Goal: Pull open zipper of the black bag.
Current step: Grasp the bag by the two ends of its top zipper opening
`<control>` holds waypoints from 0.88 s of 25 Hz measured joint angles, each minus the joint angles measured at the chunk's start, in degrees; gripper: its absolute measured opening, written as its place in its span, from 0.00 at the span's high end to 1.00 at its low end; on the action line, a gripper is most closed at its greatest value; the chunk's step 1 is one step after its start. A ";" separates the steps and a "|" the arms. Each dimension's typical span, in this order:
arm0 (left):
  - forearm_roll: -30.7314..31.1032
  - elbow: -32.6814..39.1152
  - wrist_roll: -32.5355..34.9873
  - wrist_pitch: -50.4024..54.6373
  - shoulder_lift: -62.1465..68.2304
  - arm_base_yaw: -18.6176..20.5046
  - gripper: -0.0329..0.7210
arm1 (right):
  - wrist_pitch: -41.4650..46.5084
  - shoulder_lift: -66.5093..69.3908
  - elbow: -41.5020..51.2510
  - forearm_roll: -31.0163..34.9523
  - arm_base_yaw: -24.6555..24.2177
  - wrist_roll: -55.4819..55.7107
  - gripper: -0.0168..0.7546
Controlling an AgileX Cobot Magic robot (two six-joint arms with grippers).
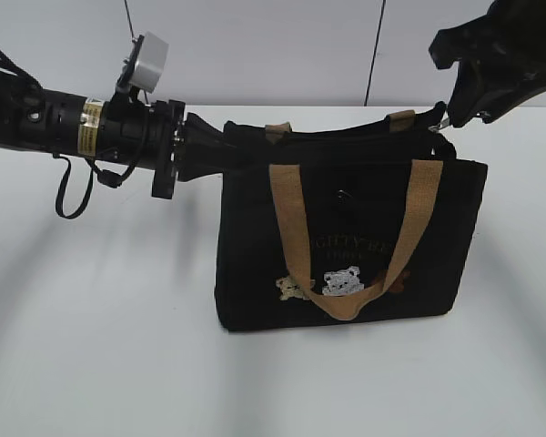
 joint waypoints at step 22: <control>-0.84 0.00 -1.87 0.27 0.00 0.00 0.62 | 0.11 -0.12 -0.29 3.00 0.00 1.89 0.38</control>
